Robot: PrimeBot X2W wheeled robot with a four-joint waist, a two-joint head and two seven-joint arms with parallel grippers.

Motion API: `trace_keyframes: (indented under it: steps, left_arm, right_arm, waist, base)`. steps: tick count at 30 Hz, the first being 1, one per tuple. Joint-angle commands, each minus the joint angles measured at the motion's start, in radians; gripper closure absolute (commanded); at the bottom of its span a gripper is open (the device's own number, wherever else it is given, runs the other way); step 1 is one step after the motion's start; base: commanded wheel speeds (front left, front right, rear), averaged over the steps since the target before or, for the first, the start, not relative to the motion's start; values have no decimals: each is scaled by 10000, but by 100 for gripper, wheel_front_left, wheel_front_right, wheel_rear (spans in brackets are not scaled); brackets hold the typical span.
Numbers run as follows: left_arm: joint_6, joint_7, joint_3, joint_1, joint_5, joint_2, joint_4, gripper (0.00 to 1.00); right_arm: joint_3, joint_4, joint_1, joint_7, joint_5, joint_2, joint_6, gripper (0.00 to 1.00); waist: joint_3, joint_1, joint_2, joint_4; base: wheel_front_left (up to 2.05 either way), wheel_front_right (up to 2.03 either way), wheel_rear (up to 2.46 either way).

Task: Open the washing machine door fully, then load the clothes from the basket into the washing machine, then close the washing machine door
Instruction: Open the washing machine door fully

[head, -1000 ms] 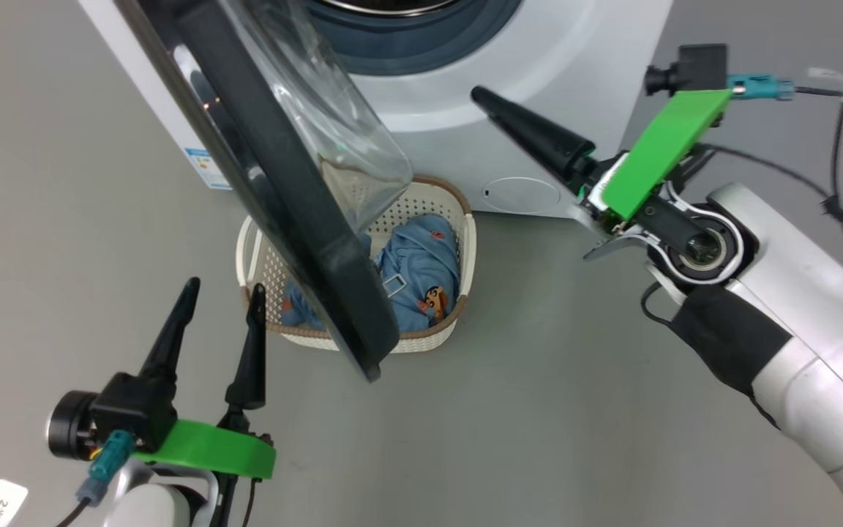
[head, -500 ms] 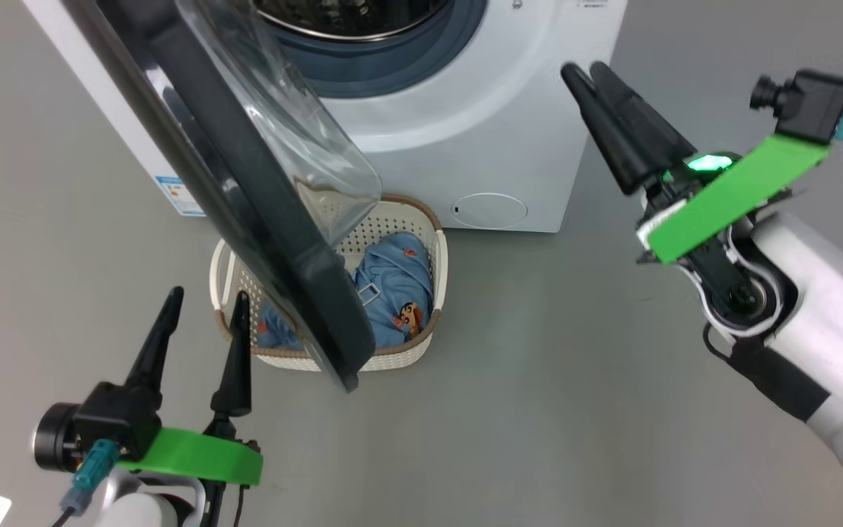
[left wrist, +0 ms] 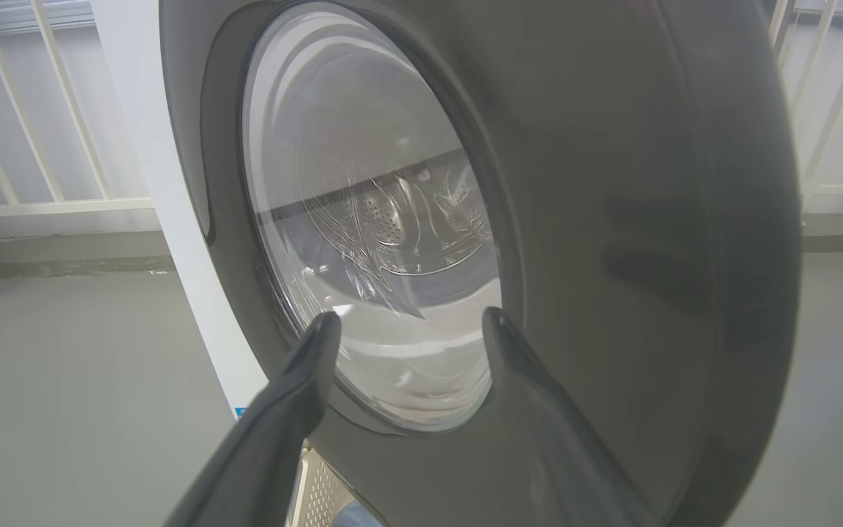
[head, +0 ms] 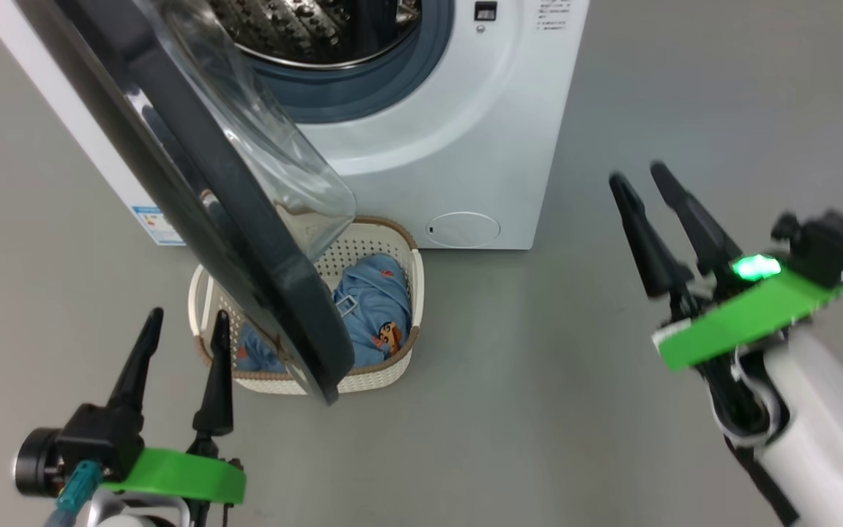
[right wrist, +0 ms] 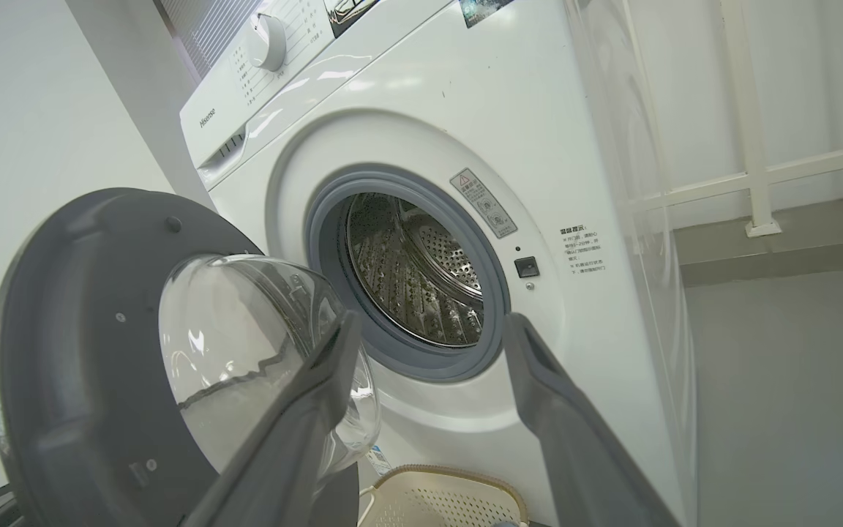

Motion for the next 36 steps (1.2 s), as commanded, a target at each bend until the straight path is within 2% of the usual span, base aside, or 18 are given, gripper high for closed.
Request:
trace_keyframes:
  steps: [1,4,5,14,25,36]
  left_arm:
    - [-20,-63,416,17,148,183,-306,0]
    - [-42,-63,534,168,182,183,-326,0]
    - [-42,-63,534,168,182,183,-326,0]
    - [-14,-63,740,597,192,183,-451,0]
    - [62,-63,998,985,160,183,-649,0]
    - [284,-63,1038,1385,40,183,-824,0]
  right_arm:
    - [-246,-447,559,-116,-595,132,17,0]
    - [-1154,-871,1439,-117,-1533,464,17,0]
    - [-1154,-871,1439,-117,-1533,464,17,0]
    - [-3409,-2137,3745,-117,-3502,1490,17,0]
    - [-4262,-2621,5187,-118,-4573,2146,17,0]
    - [-4459,-2655,5987,-118,-5442,2297,17,0]
  waist:
    - [-109,0,0,-110]
    - [-186,0,0,-196]
    - [-186,0,0,-196]
    - [-406,0,0,-458]
    - [-556,0,0,-809]
    - [-794,0,0,-924]
  base:
    - [0,0,0]
    - [0,0,0]
    - [0,0,0]
    - [0,0,0]
    - [0,0,0]
    - [0,0,0]
